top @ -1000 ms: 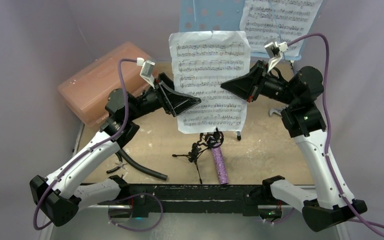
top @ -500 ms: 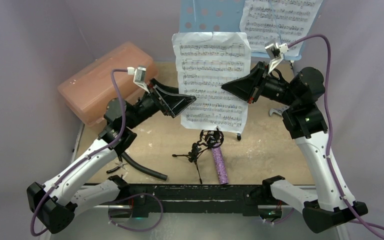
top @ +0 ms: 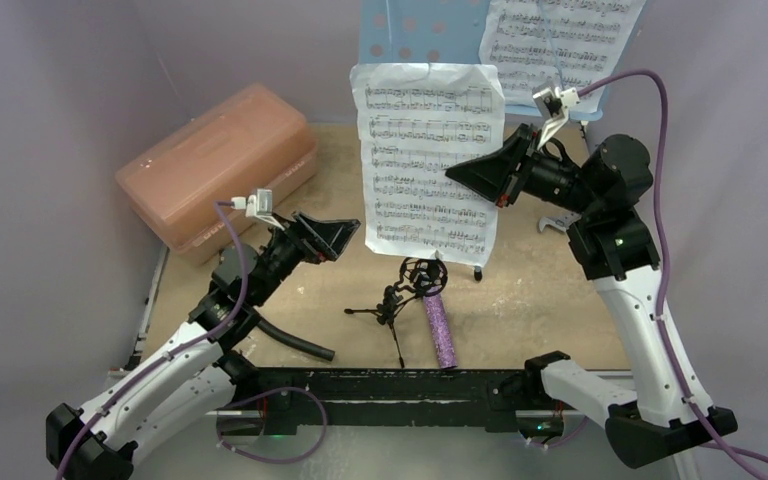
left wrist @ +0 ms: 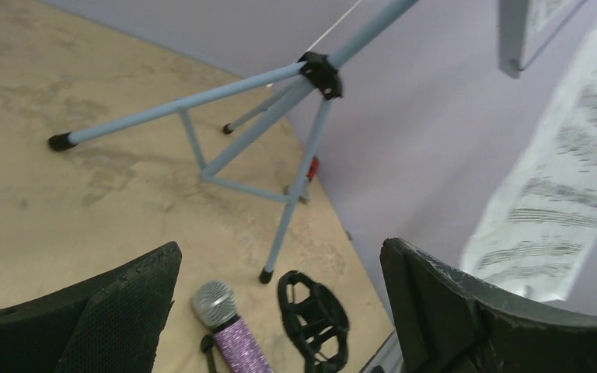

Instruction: Set up the instrument practice props

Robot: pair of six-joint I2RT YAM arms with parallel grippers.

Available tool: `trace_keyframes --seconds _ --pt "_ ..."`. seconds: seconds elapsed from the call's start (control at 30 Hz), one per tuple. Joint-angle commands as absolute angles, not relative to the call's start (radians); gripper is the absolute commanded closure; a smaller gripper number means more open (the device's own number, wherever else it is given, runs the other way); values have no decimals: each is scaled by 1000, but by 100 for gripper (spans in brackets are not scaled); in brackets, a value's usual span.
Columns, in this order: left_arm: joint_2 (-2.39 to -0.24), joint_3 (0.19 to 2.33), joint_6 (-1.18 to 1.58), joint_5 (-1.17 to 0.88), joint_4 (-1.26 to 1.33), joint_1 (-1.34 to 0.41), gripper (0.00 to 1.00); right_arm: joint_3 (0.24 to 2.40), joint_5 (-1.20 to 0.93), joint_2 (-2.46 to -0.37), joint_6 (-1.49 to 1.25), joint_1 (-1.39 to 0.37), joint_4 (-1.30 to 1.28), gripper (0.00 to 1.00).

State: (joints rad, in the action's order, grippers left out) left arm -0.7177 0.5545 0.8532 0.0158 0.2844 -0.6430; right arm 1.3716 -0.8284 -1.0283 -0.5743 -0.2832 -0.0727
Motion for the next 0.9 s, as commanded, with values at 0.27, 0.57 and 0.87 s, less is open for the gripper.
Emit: trace_keyframes --seconds 0.27,0.57,0.87 --pt "-799 569 899 212 -189 -645 0 1491 -807 -1051 -536 -288 -79 100" --pt "-931 648 904 301 -358 -645 0 1543 -816 -1072 -527 -289 -60 100" --pt "-972 725 780 267 -362 -645 0 1604 -798 -1090 -509 -288 -55 100"
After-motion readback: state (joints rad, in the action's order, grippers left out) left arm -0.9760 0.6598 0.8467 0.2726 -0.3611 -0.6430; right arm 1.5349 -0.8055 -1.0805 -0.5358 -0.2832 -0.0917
